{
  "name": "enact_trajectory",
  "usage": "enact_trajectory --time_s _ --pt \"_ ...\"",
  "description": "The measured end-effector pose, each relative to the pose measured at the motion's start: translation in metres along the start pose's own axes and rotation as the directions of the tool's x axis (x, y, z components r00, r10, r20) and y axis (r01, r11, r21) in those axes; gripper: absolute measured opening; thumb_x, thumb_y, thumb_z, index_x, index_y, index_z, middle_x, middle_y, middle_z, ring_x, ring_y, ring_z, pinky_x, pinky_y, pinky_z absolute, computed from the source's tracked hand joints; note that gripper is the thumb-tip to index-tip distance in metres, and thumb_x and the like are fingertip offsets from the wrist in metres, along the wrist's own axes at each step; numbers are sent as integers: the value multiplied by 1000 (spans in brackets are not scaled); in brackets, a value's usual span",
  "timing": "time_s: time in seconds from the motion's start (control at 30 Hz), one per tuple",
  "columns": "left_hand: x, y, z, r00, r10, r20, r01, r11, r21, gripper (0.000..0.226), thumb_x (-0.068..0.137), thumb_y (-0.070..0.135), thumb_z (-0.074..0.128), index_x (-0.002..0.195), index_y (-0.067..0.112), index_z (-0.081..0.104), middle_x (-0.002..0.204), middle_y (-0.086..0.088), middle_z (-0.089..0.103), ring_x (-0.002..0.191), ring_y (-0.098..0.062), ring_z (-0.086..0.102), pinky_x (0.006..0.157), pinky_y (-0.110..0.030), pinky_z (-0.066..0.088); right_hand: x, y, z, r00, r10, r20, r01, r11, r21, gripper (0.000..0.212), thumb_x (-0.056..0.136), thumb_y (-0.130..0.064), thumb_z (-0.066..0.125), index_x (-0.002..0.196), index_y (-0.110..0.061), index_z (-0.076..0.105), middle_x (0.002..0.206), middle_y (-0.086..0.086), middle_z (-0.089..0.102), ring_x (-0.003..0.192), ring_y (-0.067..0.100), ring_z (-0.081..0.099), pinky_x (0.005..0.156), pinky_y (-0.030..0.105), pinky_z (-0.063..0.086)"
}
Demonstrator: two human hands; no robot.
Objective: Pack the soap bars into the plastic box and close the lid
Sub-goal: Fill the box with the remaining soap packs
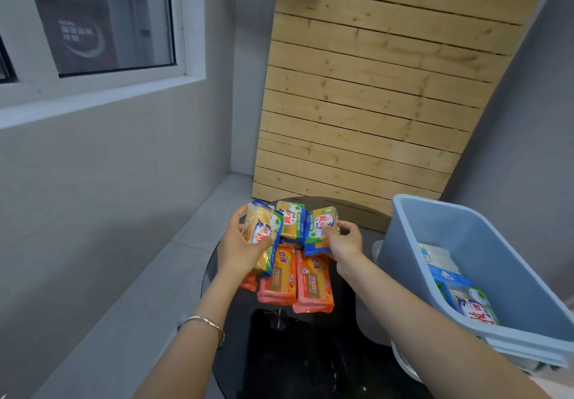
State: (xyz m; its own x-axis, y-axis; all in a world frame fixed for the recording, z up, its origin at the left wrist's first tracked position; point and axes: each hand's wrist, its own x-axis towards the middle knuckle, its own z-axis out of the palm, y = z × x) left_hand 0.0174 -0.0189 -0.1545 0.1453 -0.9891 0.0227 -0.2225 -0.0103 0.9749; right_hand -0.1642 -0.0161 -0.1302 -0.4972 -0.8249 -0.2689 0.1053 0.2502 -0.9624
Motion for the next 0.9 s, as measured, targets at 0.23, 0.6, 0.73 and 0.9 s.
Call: enact_trajectory --time_s 0.23,0.6,0.73,0.9 --pt "-20 44 13 966 -177 188 247 848 -470 50 73 25 77 119 13 59 102 -9 73 82 -24 72 79 -45 58 -53 -65 -32 961 3 277 -123 900 419 41 88 -12 61 126 -7 49 97 8 70 70 16 69 54 29 54" --pt "-71 113 77 889 -123 440 342 819 -461 37 75 27 75 109 19 63 92 -7 74 68 -17 71 62 -32 58 -68 -118 -158 934 -245 260 122 902 413 66 82 -23 67 140 -31 36 107 0 70 67 12 73 55 28 59" --pt "-78 115 92 900 -138 414 338 820 -462 43 74 26 76 114 16 63 104 -11 73 78 -22 70 71 -38 57 -58 -98 -195 968 -168 184 131 971 201 62 86 -24 65 139 -36 34 104 6 70 67 18 72 59 36 60" --pt "-83 115 108 906 -164 390 341 829 -444 51 73 27 77 120 18 59 103 -10 73 79 -21 70 68 -36 57 -43 -62 -218 990 -48 133 48 999 -2 40 91 -20 59 126 -24 42 89 12 69 65 24 69 59 39 59"
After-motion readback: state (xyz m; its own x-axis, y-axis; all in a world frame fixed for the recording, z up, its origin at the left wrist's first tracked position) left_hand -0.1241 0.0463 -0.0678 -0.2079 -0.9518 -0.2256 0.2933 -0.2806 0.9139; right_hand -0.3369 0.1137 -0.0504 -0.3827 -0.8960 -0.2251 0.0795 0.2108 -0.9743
